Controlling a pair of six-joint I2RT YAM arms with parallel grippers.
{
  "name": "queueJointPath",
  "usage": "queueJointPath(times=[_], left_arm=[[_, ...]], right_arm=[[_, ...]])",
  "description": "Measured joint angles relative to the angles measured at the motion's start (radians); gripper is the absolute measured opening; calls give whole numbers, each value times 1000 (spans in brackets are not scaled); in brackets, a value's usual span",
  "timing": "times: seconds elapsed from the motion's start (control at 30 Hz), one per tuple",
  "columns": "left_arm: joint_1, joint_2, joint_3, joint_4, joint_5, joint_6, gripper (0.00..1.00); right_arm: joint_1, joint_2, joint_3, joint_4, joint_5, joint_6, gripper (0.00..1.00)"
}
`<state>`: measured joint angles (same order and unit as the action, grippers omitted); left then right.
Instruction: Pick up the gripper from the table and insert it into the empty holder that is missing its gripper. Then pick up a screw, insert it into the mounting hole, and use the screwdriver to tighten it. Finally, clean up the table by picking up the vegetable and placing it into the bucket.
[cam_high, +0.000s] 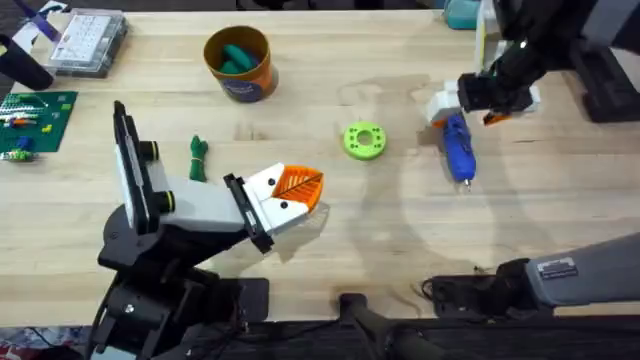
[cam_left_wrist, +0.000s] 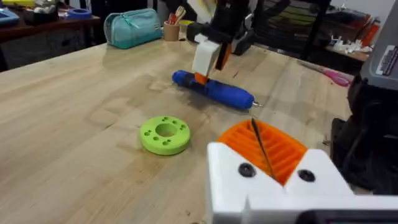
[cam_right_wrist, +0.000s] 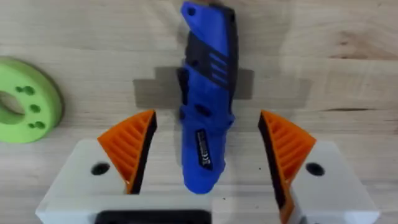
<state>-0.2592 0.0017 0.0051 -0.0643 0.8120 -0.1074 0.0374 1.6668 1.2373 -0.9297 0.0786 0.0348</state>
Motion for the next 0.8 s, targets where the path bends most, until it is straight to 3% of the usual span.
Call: queueJointPath(times=[0.2, 0.8], left_arm=[[0, 0, 0, 0, 0, 0, 19], [0, 0, 0, 0, 0, 0, 20]], right_arm=[[-33, 41, -53, 63, -6, -15, 986], [-33, 127, -55, 167, -49, -65, 955]])
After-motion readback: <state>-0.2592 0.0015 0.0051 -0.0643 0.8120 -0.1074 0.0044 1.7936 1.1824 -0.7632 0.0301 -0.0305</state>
